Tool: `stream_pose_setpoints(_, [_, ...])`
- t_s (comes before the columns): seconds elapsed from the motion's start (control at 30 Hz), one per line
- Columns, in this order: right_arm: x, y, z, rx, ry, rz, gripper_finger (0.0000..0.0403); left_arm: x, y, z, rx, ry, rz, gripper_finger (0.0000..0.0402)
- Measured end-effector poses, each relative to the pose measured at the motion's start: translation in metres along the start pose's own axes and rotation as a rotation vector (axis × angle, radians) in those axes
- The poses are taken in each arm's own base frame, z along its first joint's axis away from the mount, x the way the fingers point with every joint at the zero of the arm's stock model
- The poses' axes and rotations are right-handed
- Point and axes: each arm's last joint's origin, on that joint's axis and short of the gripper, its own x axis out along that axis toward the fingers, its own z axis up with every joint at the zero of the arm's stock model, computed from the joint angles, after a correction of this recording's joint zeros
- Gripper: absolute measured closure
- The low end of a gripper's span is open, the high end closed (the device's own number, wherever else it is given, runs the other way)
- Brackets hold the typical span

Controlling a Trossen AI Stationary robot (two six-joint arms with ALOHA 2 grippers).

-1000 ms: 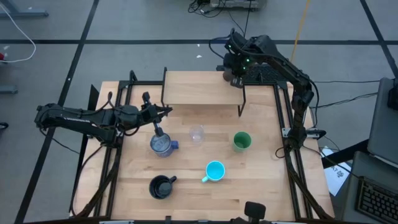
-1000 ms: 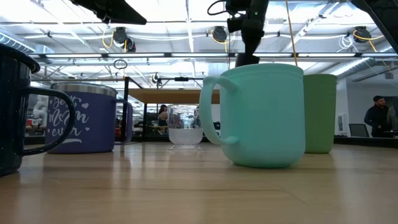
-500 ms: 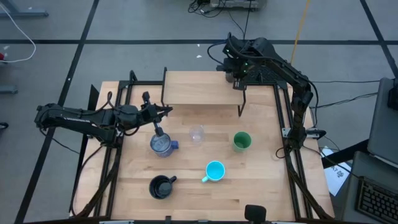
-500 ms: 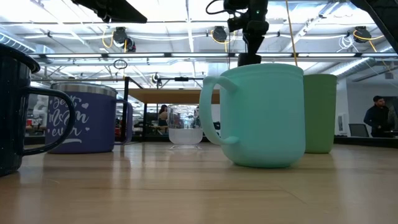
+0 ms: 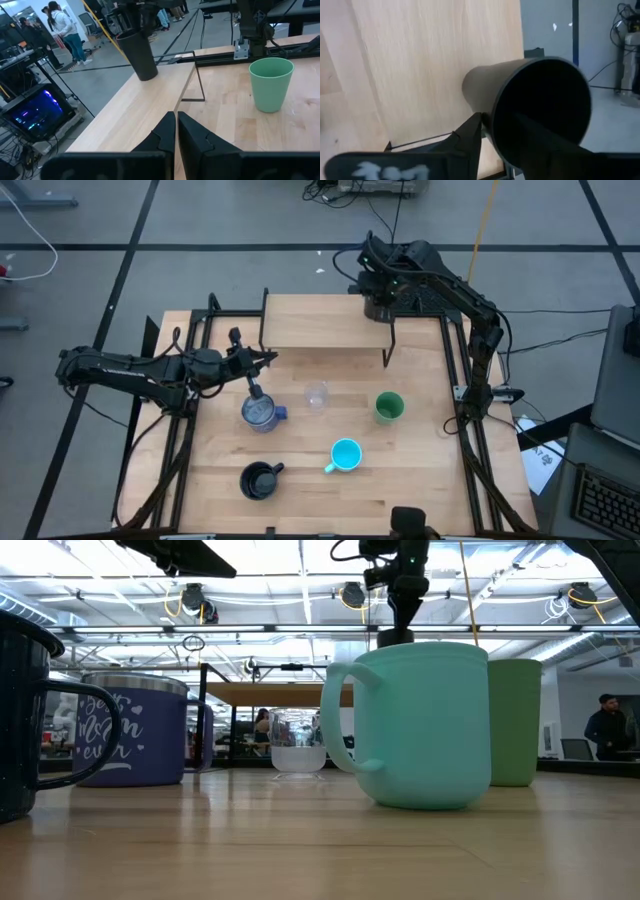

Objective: Stack small to large cups/mugs on shelf
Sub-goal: Put the black cup on the shelf

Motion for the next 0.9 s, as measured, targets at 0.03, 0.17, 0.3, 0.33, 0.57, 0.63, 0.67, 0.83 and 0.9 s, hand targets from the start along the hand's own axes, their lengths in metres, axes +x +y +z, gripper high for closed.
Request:
stream_pose_setpoints(0.03, [0.0,0.0,0.001,-0.001,-0.006,-0.003,0.0295,0.0,0.0,0.0,0.0,0.0,0.0,0.038])
stream_pose_setpoints(0.17, [0.0,-0.001,0.003,-0.006,-0.025,-0.014,0.0278,0.0,0.0,0.0,0.002,0.004,-0.001,0.038])
stream_pose_setpoints(0.3, [-0.002,0.003,0.006,-0.012,-0.048,-0.022,0.0259,0.0,0.0,-0.002,0.004,0.018,-0.004,0.038])
stream_pose_setpoints(0.33, [-0.004,0.004,0.007,-0.008,-0.056,-0.024,0.0253,0.0,0.0,-0.002,0.0,0.02,-0.003,0.038])
stream_pose_setpoints(0.57, [-0.036,0.011,0.002,0.074,-0.184,-0.072,0.0196,0.0,-0.001,-0.003,-0.024,0.027,-0.005,0.038])
stream_pose_setpoints(0.63, [-0.05,0.012,-0.002,0.109,-0.239,-0.093,0.0182,0.0,-0.001,-0.004,-0.021,0.034,-0.006,0.038])
stream_pose_setpoints(0.67, [-0.056,0.012,-0.004,0.131,-0.266,-0.102,0.0177,0.0,-0.001,-0.004,-0.021,0.038,-0.007,0.038])
stream_pose_setpoints(0.83, [-0.085,0.016,-0.024,0.282,-0.339,-0.107,0.0168,0.0,-0.001,-0.005,-0.025,0.043,-0.008,0.038])
stream_pose_setpoints(0.9, [-0.093,0.019,-0.034,0.331,-0.339,-0.097,0.0171,0.0,-0.001,-0.005,-0.025,0.043,-0.008,0.038])
